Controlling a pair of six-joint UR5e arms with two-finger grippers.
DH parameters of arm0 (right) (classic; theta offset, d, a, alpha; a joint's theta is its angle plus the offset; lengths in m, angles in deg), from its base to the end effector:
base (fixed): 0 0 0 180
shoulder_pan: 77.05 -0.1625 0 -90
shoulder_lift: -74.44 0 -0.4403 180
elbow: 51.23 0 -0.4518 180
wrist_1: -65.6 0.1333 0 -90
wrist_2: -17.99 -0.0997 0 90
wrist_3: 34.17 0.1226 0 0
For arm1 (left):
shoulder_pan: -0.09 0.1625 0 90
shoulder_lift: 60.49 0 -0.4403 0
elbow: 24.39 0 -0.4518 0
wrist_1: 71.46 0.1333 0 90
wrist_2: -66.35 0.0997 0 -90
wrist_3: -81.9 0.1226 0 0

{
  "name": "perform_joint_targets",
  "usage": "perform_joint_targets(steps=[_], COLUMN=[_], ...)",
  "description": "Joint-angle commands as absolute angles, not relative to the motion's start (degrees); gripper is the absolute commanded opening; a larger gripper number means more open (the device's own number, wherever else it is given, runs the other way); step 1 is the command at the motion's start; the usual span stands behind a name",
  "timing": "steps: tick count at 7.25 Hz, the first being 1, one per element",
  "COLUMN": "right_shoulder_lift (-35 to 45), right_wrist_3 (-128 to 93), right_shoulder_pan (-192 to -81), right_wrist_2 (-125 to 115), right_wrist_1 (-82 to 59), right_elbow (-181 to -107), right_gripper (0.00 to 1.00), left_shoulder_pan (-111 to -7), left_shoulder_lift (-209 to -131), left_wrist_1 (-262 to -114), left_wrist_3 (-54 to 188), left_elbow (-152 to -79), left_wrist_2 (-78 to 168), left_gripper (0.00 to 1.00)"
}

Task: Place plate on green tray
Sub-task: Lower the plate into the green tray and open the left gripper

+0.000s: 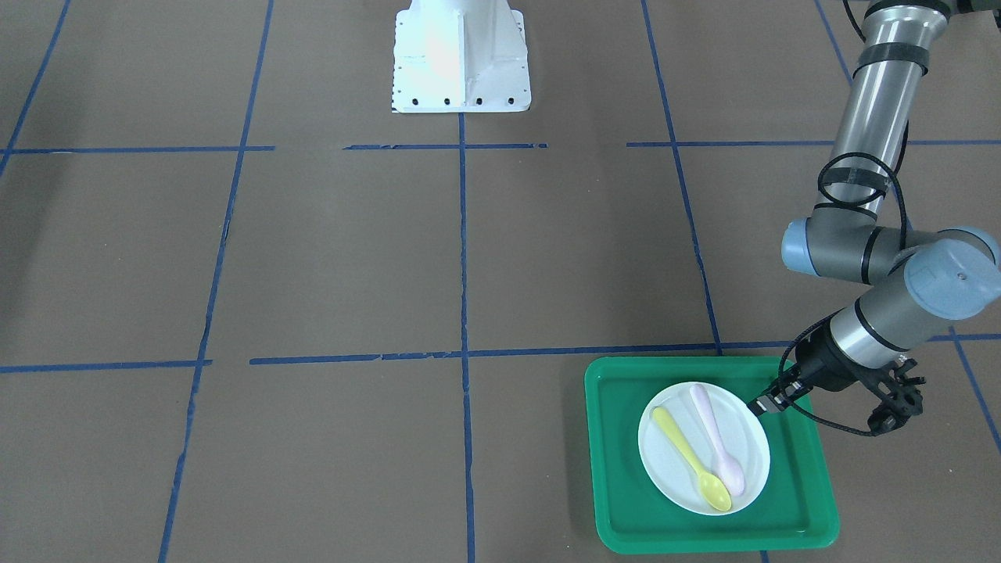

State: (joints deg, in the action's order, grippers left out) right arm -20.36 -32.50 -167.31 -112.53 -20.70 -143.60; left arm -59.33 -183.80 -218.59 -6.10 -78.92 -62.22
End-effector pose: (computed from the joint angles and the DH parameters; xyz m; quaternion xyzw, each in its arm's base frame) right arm 0.0560 -0.5160 0.7114 0.0061 -0.3464 0.0120 0.9380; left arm 0.3728 -0.7426 0.5209 -0.0294 0.5242 -0.2686 0.8076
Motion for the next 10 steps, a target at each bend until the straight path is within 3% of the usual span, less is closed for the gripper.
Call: perform_joint_targets(steps=[1,4,8,10], right_shoulder_lift=[-20.30,-20.30,-20.30,-20.30], right_wrist_3=[-32.50,-32.50,-32.50,-32.50], right_shoulder_pan=[-167.31,-167.31,-167.31,-167.31], right_wrist_2=[-112.53,-112.53,-112.53,-112.53], right_wrist_1=[-20.62,-20.71,-20.62,-20.62], right_elbow=[-143.60,-143.60,-143.60,-143.60], right_gripper=[1.00,1.00,1.00,1.00], left_shoulder_pan=[-59.33,-61.25,-66.53,-68.28], left_shoulder_lift=[-182.49,-179.24,-172.31,-171.67], left_wrist_1=[-218.85,-213.10,-186.02,-176.29], left_wrist_3=[-3.80,1.08,30.75,46.13], left_elbow=[-80.28,-89.21,-112.59,-116.39], left_wrist_2=[-62.49,-66.68,-65.24,-62.85], left_gripper=[1.00,1.00,1.00,1.00])
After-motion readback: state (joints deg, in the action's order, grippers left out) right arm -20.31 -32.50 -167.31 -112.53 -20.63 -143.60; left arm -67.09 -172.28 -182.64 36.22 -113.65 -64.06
